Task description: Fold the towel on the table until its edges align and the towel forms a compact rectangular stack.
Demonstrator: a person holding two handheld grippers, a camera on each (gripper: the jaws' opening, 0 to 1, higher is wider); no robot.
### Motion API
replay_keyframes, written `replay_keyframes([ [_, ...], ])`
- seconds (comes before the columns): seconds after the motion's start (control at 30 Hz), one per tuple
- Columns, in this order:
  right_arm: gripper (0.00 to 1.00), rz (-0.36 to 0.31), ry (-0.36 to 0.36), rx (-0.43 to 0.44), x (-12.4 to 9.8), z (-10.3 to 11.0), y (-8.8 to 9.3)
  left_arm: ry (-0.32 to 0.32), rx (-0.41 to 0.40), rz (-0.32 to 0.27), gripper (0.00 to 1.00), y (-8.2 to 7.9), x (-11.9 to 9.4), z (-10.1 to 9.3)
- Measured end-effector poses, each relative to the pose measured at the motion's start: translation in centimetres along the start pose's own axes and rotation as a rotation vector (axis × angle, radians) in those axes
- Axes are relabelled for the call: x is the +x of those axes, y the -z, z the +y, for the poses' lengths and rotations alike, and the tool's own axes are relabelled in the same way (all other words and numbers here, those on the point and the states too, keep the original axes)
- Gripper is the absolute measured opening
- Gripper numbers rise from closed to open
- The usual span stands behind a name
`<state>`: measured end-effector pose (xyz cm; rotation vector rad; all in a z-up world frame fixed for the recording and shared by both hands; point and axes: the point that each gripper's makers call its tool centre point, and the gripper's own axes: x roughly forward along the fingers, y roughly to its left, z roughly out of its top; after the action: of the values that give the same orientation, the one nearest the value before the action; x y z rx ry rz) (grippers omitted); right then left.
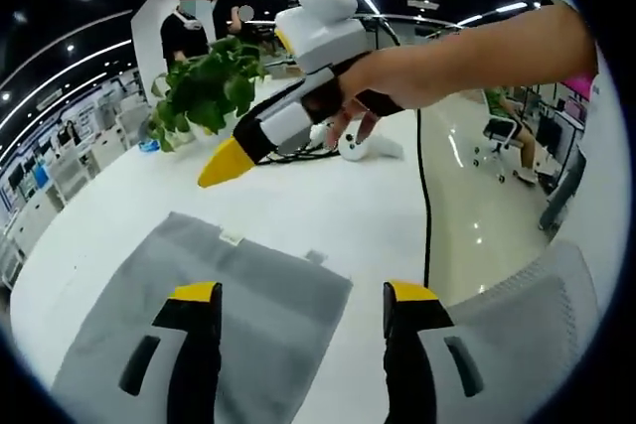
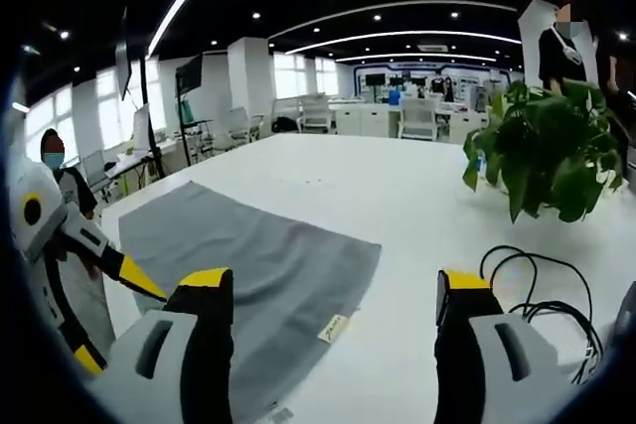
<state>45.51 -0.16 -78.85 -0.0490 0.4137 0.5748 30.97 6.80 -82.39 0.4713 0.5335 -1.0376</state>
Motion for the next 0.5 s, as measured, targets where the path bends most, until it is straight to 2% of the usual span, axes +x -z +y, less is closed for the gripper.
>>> replay_keyframes([
  [0.17, 0.76, 0.011, -0.003, -0.007, 1.0, -0.7, 0.4, 0.048, 0.03, 0.026, 0.59, 0.6, 1.9, -1.0],
  [0.33, 0.68, 0.013, 0.002, 0.017, 2.1, -1.7, 0.4, 0.072, 0.034, 0.034, 0.54, 0.7, 3.1, -1.6],
  [0.43, 0.64, 0.02, 0.0, 0.01, 2.9, -1.8, 0.5, 0.082, 0.049, 0.053, 0.5, 1.3, 3.8, -1.8],
  [0.5, 0.66, 0.024, -0.005, 0.016, 3.6, -1.9, 0.6, 0.088, 0.041, 0.059, 0.47, 1.5, 4.3, -2.0],
])
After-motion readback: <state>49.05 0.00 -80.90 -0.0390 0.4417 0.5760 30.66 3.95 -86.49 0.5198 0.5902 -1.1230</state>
